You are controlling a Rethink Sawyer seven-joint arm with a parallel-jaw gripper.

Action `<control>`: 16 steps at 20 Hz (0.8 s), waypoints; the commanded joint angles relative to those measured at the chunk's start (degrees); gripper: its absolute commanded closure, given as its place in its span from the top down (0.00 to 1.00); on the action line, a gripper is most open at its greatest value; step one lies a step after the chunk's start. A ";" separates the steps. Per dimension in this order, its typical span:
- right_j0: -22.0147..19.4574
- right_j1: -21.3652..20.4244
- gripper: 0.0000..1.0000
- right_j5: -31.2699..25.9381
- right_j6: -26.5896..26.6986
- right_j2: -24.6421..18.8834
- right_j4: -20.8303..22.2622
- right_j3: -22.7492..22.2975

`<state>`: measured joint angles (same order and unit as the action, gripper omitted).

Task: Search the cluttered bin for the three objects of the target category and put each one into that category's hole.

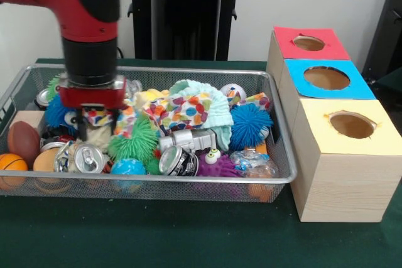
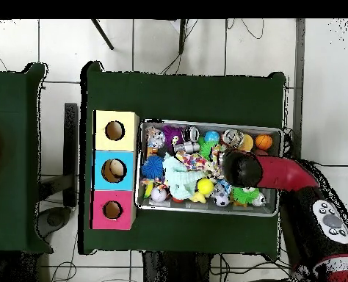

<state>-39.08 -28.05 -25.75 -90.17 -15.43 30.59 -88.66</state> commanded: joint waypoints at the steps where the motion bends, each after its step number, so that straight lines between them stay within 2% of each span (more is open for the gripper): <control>1: 2.80 1.67 1.00 4.52 -13.04 3.21 -1.09 -7.90; 8: 2.31 4.76 1.00 4.65 -8.50 2.59 -2.86 -4.12; 12: -0.17 6.90 1.00 0.34 -1.76 -0.18 -3.09 1.66; 16: -3.27 6.61 1.00 -7.57 6.78 -3.44 -3.69 7.56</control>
<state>-39.72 -25.56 -23.75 -90.17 -13.24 29.05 -87.29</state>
